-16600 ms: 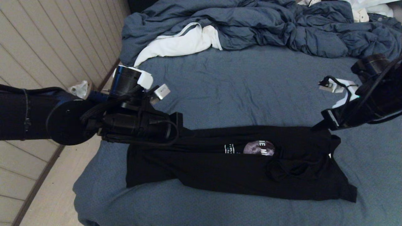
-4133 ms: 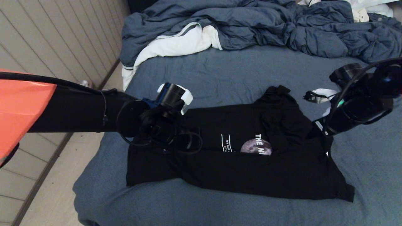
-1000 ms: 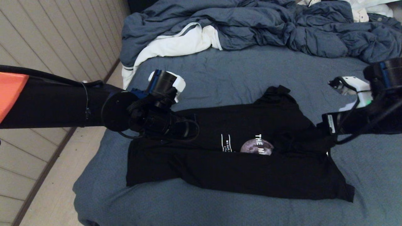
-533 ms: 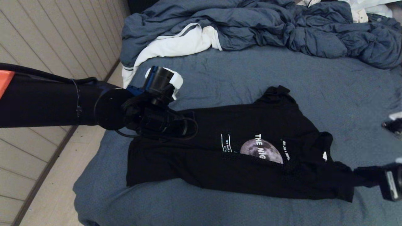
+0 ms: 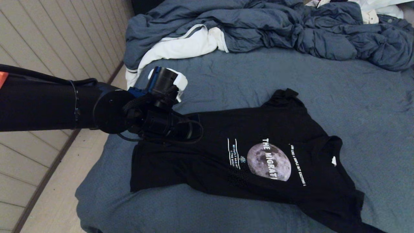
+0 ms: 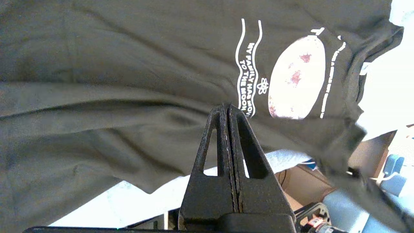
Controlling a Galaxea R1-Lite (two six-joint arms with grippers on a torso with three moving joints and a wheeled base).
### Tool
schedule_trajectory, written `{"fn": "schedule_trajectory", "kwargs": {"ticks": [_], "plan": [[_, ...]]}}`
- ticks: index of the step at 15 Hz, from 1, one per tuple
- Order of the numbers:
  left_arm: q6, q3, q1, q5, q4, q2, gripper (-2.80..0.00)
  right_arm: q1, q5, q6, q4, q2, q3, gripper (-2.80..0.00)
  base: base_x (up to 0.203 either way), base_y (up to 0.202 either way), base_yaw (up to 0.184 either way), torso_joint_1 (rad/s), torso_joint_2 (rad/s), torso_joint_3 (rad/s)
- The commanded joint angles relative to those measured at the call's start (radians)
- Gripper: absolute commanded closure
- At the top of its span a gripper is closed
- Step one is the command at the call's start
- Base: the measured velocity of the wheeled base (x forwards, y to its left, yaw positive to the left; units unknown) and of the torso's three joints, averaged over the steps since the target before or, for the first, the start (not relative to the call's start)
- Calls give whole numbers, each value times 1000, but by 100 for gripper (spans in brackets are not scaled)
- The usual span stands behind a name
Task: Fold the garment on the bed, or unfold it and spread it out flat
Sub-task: Unford the black T-shirt
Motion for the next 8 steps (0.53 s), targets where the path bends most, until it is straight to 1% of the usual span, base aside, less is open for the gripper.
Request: {"fn": "schedule_trajectory", "kwargs": {"ticks": [1,8], "plan": [[-4,-2,0,-1,1,4,0,8,0,-1,115,-114,7,0,0,0,0,0,0,0],[-4,-1,-1,-2,1,13,0,15,2,-1,228,-192,31,0,0,0,0,0,0,0]]}}
